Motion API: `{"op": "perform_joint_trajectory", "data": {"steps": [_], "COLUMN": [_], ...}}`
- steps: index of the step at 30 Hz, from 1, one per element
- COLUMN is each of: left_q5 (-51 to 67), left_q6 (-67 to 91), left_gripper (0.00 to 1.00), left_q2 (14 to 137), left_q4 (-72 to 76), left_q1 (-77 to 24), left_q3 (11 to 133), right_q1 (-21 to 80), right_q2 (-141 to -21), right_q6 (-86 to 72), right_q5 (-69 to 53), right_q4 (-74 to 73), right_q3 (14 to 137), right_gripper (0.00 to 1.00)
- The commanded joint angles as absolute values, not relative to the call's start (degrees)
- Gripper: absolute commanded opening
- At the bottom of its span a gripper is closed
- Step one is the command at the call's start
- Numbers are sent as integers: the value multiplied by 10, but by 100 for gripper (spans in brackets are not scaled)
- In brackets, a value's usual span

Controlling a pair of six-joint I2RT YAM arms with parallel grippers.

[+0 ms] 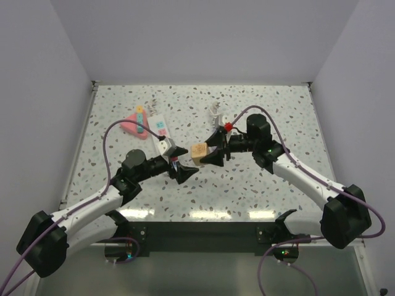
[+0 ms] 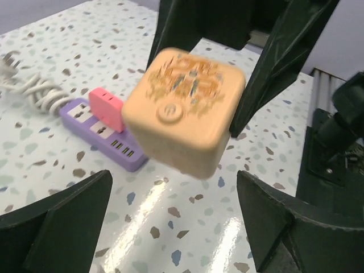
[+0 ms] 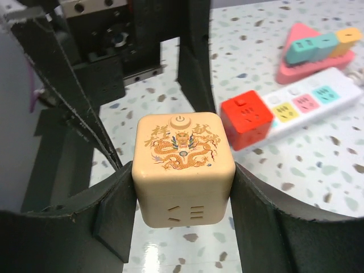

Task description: Insert the plug

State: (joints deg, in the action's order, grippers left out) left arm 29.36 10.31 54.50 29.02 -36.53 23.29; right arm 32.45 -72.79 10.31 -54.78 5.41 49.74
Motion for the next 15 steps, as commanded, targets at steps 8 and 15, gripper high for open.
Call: {"op": "perform_joint_trajectory", "data": {"steps": [8,15], "left_q5": [-74,-327], "left_q6": [191,275], "left_gripper": [100,100], "left_q2": [535,588], "left_q4": [189,107], "left_q1": [-376,-431], "left_q3": [251,288], "right_q1": [277,276], "right_q2": [-692,-693], "right_q6": [-12,-11], "right_q5": [-442,-443], "right_q4": [209,229], "right_q3": [465,449], "right_gripper": [0,0]}}
